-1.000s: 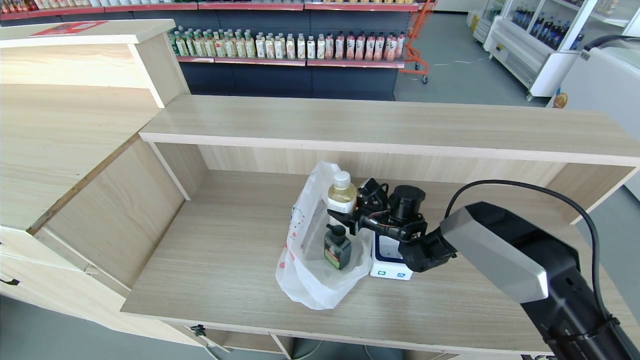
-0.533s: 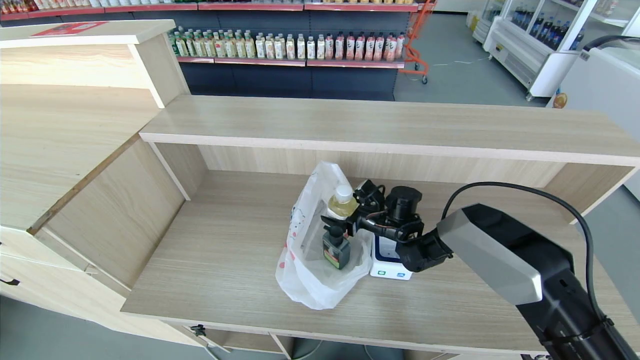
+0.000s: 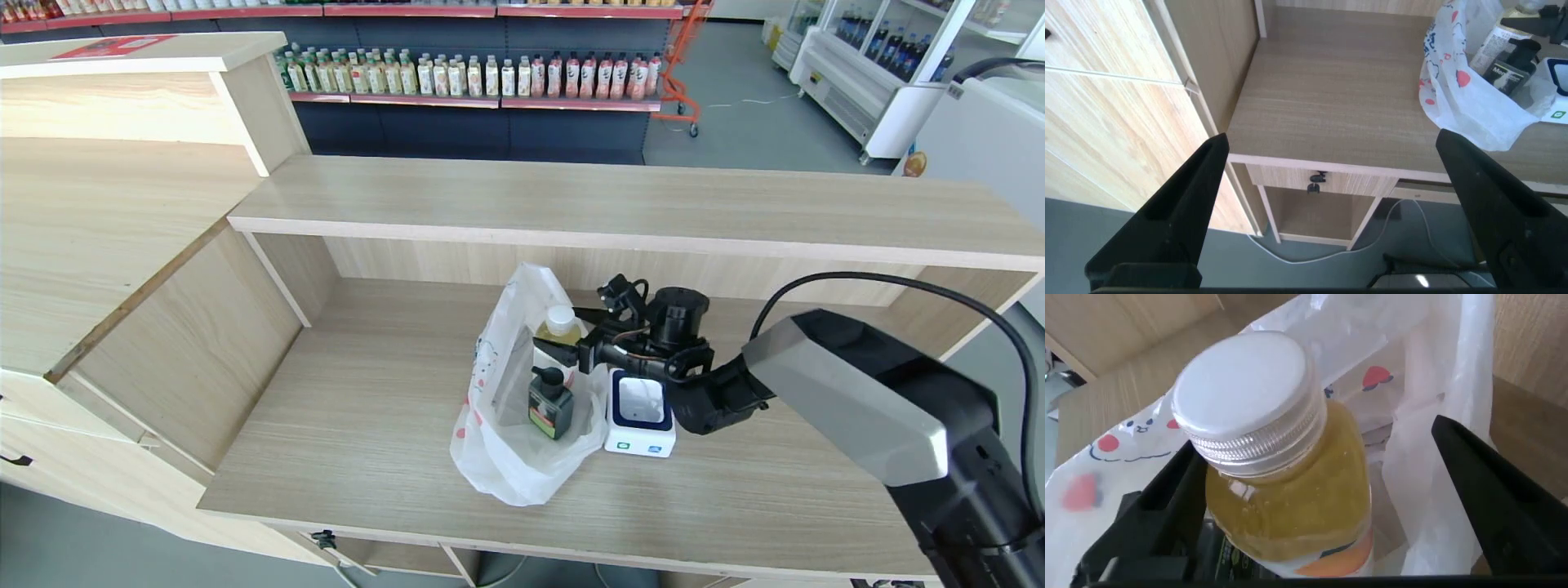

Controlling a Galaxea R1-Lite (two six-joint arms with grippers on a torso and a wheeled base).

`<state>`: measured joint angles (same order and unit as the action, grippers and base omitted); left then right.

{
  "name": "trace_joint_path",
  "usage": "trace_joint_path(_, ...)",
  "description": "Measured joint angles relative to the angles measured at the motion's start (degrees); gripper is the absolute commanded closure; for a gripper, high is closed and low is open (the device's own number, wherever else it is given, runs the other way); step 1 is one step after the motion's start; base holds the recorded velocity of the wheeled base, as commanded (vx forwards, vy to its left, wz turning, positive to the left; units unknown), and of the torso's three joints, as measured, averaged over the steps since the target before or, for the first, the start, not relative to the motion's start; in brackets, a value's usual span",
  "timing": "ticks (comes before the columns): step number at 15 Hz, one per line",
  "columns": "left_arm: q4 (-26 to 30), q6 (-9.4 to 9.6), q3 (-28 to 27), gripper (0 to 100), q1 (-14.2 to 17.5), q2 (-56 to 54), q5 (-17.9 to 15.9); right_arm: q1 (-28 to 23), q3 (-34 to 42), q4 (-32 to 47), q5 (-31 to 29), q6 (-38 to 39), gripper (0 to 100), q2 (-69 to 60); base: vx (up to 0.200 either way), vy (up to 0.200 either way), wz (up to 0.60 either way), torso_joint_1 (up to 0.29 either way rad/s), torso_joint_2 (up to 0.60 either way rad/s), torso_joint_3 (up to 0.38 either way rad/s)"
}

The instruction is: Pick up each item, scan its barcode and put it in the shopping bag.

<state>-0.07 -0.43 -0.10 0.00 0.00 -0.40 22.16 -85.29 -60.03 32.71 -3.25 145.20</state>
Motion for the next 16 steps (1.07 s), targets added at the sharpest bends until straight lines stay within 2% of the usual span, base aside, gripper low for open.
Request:
trace_joint_path(5, 0.0, 0.0, 0.0, 0, 0.0, 0.0, 0.02, -1.08, 17.85, -1.78, -0.02, 2.68, 0, -14.42, 0.0, 0.0, 0.0, 0.0, 0.0, 0.0)
trace_joint_path(8, 0.0, 0.0, 0.0, 0, 0.0, 0.0, 0.0, -2.68, 29.83, -2.16, -0.04, 7.74, 0, -25.3, 0.0, 0.0, 0.0, 0.0, 0.0, 0.0)
trace_joint_path(12, 0.0, 0.0, 0.0, 0, 0.0, 0.0, 0.0, -7.64, 48.6, -0.29, -0.72, 9.41, 0, -41.12, 0.0, 0.0, 0.0, 0.0, 0.0, 0.0)
trace_joint_path(13, 0.0, 0.0, 0.0, 0, 0.0, 0.0, 0.0, -9.44, 52.63, 2.36, -2.68, 7.74, 0, -46.06, 0.0, 0.0, 0.0, 0.0, 0.0, 0.0)
trace_joint_path(16, 0.02, 0.0, 0.0, 0, 0.0, 0.0, 0.02, -14.04, 60.08, 17.74, -12.43, 4.4, 0, -62.05, 0.0, 0.0, 0.0, 0.0, 0.0, 0.0)
